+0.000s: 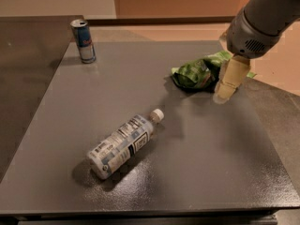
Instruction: Move green rice chip bag near redbull can
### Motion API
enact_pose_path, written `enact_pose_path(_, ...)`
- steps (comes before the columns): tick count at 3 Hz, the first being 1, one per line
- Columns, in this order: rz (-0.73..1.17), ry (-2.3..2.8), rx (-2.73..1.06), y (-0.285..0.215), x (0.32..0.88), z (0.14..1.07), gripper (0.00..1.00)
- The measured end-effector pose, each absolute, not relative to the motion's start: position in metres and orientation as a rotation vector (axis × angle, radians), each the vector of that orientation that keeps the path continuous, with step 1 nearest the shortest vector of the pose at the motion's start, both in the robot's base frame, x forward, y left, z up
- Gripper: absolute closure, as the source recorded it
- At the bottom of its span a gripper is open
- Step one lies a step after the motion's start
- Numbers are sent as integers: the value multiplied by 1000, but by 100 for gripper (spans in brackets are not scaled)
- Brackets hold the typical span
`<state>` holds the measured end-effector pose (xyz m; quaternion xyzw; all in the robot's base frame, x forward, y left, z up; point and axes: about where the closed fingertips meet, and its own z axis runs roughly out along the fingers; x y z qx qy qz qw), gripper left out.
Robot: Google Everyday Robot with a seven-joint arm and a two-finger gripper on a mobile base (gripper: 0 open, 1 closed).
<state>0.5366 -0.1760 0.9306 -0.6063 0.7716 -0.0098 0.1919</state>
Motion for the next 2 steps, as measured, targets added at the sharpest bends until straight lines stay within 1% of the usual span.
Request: enact_pose_path(2,-71,2164,-1704,-174,579,909,0)
